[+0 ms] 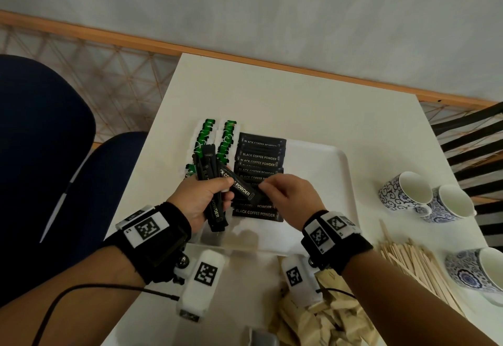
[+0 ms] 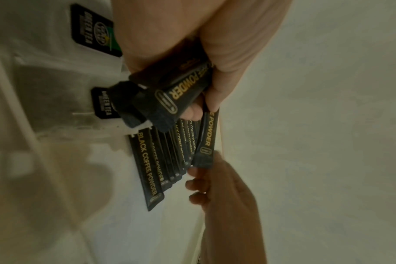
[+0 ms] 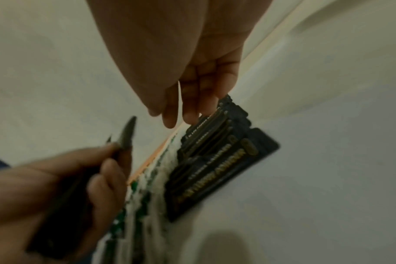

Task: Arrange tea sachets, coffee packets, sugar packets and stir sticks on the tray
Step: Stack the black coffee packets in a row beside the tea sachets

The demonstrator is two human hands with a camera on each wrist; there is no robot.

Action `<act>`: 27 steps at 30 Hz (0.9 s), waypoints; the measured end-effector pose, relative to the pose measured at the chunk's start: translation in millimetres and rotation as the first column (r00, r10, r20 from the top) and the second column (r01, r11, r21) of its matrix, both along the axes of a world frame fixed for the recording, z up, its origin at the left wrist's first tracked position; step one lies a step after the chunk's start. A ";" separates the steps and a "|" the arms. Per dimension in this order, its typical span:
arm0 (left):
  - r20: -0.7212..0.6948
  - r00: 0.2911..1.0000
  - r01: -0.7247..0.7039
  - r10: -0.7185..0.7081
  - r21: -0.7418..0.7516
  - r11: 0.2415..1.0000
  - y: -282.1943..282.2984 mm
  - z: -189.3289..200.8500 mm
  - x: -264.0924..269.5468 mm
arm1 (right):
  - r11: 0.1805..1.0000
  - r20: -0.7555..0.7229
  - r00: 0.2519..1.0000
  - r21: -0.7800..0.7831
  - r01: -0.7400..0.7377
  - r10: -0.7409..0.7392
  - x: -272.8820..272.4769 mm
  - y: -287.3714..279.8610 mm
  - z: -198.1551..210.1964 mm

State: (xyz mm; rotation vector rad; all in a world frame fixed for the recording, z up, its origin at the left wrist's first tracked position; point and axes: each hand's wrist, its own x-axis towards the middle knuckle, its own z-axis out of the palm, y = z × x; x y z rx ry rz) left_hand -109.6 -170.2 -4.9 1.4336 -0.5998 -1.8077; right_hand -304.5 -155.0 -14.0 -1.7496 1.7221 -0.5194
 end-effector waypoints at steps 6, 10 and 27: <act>-0.010 0.996 0.091 -0.091 0.009 0.996 8.1 2.5 -11.3 | 0.993 0.213 0.976 0.099 -0.058 0.035 16.9 2.3 13.9; -0.021 0.999 0.029 -0.027 0.072 0.997 5.7 2.8 -7.4 | 0.994 0.122 0.993 0.105 -0.011 -0.002 6.8 0.2 13.7; -0.023 1.000 0.003 -0.003 0.023 1.000 -1.8 3.9 7.6 | 0.967 -0.316 0.921 0.185 -0.173 0.226 6.7 12.3 0.0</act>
